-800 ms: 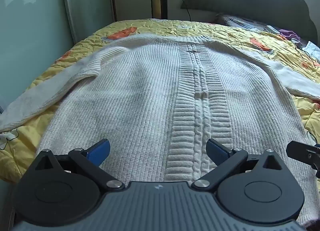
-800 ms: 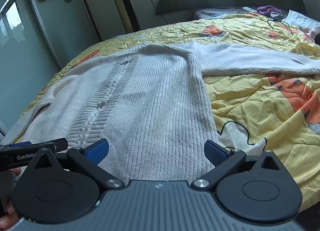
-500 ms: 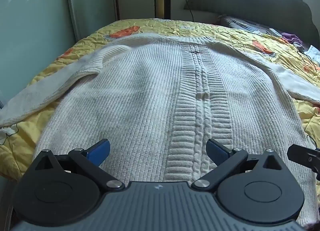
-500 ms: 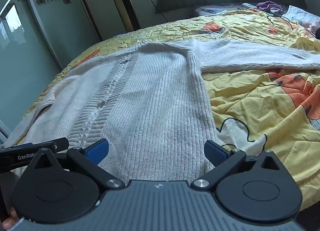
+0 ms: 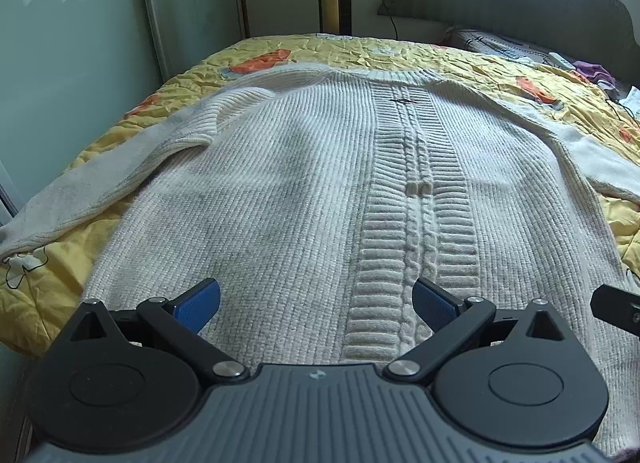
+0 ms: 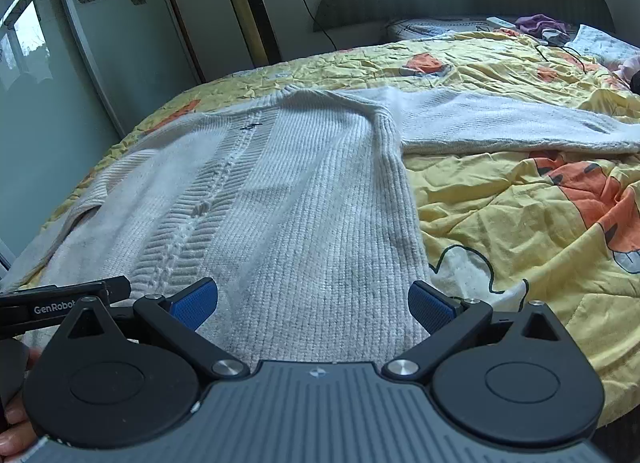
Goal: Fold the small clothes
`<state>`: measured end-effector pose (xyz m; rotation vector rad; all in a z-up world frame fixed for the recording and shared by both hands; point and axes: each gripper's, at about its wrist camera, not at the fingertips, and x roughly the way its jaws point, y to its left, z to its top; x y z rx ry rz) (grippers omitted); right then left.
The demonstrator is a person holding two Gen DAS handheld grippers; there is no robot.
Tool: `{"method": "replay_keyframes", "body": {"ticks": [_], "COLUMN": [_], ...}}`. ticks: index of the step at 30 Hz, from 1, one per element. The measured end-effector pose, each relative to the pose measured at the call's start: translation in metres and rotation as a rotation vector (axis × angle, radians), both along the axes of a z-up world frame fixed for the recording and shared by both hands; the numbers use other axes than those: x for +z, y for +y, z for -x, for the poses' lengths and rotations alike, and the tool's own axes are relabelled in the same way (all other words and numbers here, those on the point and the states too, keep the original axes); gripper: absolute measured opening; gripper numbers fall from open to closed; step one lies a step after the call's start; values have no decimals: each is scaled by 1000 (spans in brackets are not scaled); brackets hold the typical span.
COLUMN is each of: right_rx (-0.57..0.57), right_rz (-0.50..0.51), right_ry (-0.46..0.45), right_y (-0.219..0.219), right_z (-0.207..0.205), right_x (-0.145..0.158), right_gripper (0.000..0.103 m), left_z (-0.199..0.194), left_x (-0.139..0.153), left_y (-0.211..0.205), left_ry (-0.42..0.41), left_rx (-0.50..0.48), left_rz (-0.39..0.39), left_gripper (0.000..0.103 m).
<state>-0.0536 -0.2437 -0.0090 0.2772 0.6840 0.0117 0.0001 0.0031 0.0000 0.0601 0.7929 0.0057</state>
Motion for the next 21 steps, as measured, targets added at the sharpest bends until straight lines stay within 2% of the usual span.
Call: {"method": "replay_keyframes", "body": {"ticks": [21], "right_rx": [27], "right_rz": [-15], "right_ry": [-4], "right_y": [0], "right_z": [0], "right_x": [-3], "right_gripper": [103], "left_z": [2], "left_x": [2], "left_y": [-1], "left_ry": [-21], "left_rx": [-4], "left_rz": [-7], "left_gripper": [103]}}
